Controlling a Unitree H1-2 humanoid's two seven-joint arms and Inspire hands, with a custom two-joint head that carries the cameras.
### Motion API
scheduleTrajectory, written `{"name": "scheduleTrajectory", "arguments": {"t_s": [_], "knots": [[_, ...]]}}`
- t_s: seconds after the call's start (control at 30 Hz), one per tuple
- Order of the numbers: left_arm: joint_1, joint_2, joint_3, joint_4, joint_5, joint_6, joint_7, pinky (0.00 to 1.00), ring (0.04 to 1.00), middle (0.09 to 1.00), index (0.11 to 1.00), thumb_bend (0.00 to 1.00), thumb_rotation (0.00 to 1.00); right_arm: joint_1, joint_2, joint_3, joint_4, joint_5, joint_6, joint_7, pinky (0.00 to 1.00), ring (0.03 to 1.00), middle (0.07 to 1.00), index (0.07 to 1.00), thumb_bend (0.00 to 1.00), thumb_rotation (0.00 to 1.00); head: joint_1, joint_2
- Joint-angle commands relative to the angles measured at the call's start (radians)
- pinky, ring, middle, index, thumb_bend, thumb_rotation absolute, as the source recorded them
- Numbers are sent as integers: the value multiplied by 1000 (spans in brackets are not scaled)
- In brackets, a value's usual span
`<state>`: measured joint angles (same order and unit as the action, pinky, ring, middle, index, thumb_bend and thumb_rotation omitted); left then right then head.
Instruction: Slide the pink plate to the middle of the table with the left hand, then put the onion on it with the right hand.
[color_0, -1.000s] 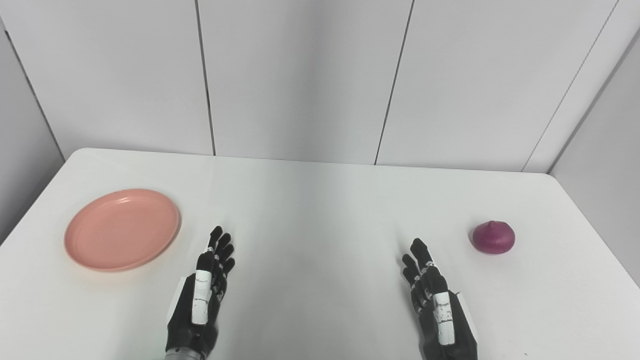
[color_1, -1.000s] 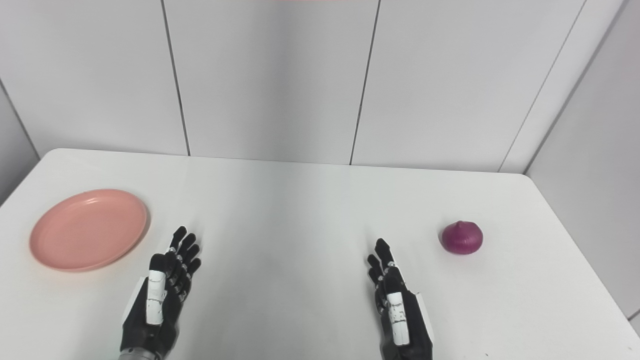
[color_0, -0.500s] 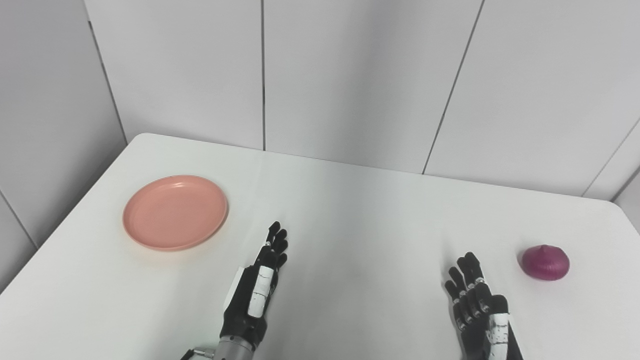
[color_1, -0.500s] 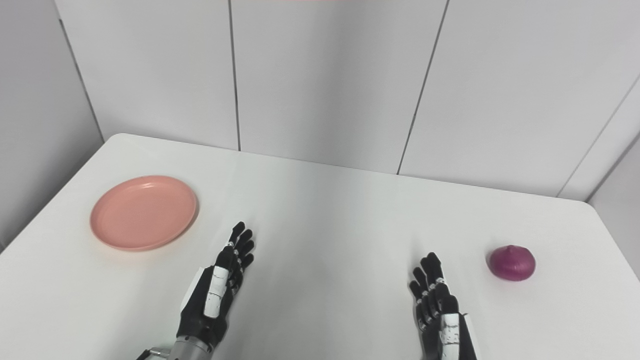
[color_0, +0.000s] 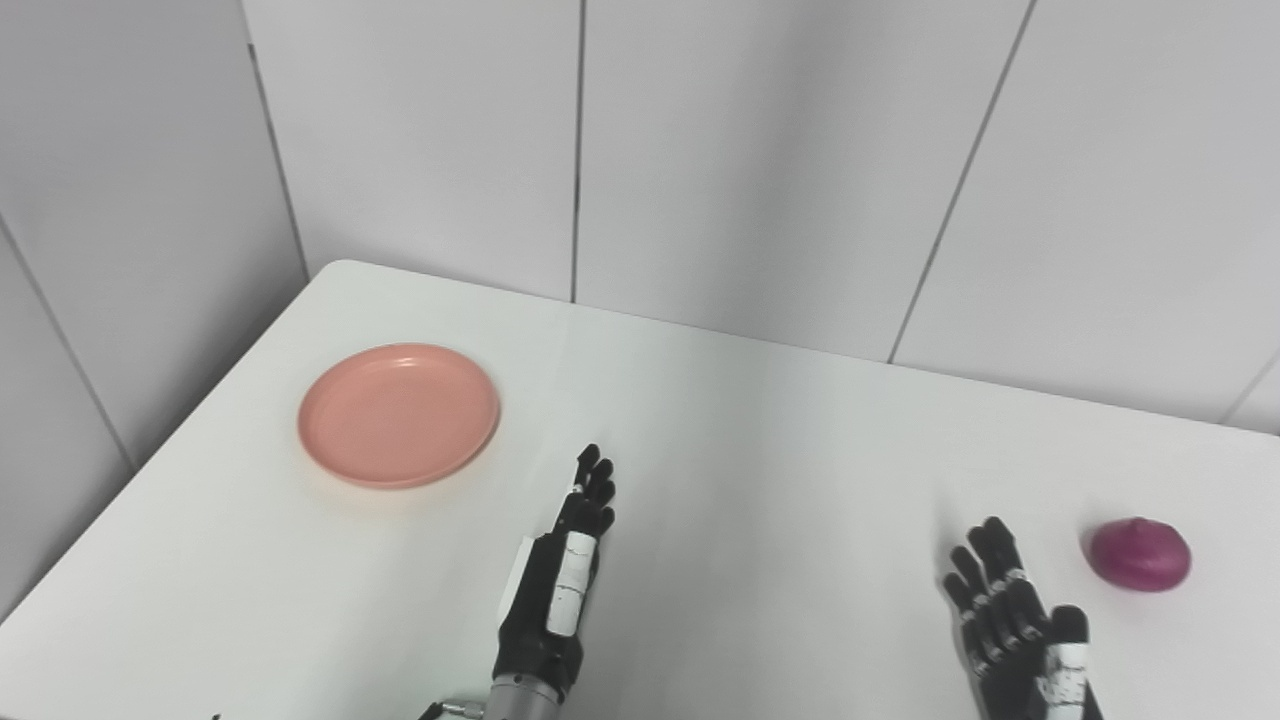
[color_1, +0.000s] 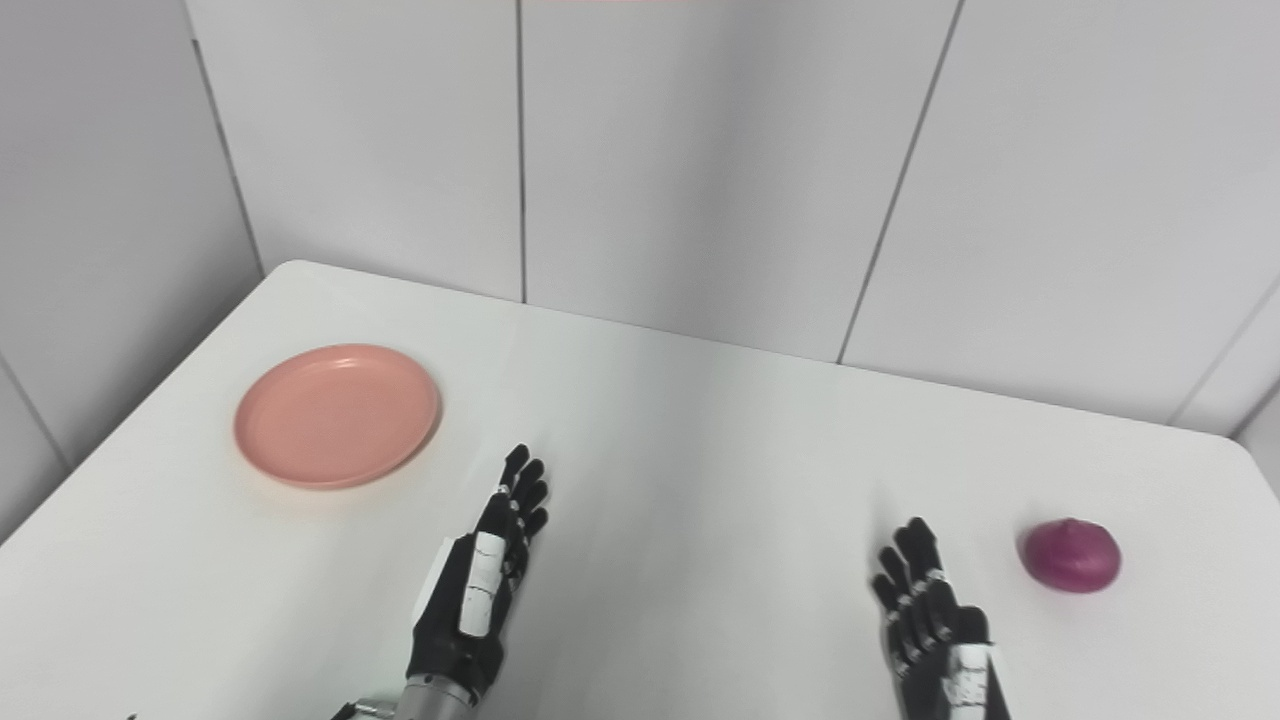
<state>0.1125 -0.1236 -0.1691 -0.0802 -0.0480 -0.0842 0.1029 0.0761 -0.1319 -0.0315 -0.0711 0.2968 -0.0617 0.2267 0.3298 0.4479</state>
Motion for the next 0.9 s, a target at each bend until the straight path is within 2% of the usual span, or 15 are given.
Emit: {"name": "scheduleTrajectory", "arguments": {"t_s": [0.0,0.2,0.4,0.63,0.67,0.8,0.87], "knots": [[77,-23,1,51,13,-33,2,1000,1000,999,1000,804,972,77,-15,-16,143,9,-40,29,1000,1000,1000,1000,682,1000,5,-2],[74,-25,13,42,-8,-32,-11,1000,1000,995,1000,773,955,73,-3,-15,151,7,-50,25,1000,1000,1000,1000,600,1000,8,-15],[44,-14,9,-60,-43,26,-40,1000,1000,1000,1000,773,930,68,-3,-9,166,0,-61,30,1000,1000,1000,1000,589,1000,13,-28],[-74,20,43,-195,-100,187,-77,1000,957,962,995,829,931,65,9,-12,168,11,-56,28,1000,1000,1000,1000,590,1000,7,-37],[-112,39,57,-214,-110,220,-86,982,931,935,971,860,910,63,10,-12,171,11,-59,29,1000,1000,1000,1000,589,1000,6,-41],[-233,100,105,-253,-129,308,-110,1000,915,921,965,896,964,57,16,-12,179,5,-67,27,1000,1000,1000,1000,587,1000,5,-47],[-298,147,128,-257,-144,354,-123,999,909,913,965,914,983,55,17,-11,180,3,-69,29,1000,1000,1000,1000,602,1000,2,-47]]}}
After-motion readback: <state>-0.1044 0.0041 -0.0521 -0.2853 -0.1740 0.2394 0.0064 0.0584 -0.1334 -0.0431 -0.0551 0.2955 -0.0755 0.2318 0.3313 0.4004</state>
